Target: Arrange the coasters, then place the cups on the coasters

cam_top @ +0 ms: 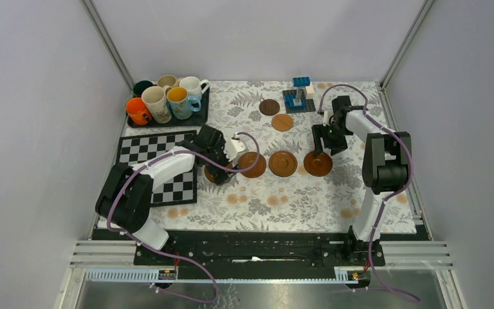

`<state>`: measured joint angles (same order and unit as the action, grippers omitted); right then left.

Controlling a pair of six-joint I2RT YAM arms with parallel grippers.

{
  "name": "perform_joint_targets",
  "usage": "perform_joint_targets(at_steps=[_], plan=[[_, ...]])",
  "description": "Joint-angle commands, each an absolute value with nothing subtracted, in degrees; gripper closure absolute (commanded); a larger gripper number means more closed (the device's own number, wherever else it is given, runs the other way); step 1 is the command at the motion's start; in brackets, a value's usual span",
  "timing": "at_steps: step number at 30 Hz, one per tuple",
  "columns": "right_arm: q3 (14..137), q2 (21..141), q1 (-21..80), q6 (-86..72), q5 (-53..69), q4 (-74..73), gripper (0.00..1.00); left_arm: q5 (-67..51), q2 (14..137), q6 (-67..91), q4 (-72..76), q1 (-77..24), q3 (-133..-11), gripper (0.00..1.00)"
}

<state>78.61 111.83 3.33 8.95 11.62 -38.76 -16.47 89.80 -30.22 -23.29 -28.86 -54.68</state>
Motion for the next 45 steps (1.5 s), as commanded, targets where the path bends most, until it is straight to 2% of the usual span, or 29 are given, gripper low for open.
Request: perform_joint_targets(at_steps=[1, 6, 20, 23, 29, 36, 45], plan=[[83.28, 111.53, 3.78, 8.35, 13.48, -41.73, 0.24, -15.16, 88.79, -35.18, -22.99, -26.44, -51.28, 0.01], [86.39, 111.93, 3.87, 7.74, 15.18, -42.15, 0.23, -14.34, 90.70, -36.46, -20.85, -25.09, -50.63, 0.02], [94.55, 116.12, 6.60, 6.19, 16.18, -42.22, 0.23, -15.77, 97.01, -37.02, -19.94, -21.79, -56.51, 0.12], [95.98, 116.79, 7.13, 6.16, 15.89, -41.91, 0.23, -18.34, 95.96, -37.17, -21.69, -21.79, -57.32, 0.10], [99.78, 119.06, 8.92, 4.64, 13.60, -38.57, 0.25, -23.36, 90.22, -34.31, -25.25, -21.80, -59.37, 0.01], [107.14, 125.64, 12.86, 1.95, 7.75, -33.59, 0.30, -21.57, 87.28, -26.73, -24.71, -21.80, -64.42, 0.01], [117.92, 136.22, 15.50, 1.85, 2.12, -33.51, 0.35, -18.58, 86.51, -24.36, -24.44, -21.77, -65.86, 0.01]])
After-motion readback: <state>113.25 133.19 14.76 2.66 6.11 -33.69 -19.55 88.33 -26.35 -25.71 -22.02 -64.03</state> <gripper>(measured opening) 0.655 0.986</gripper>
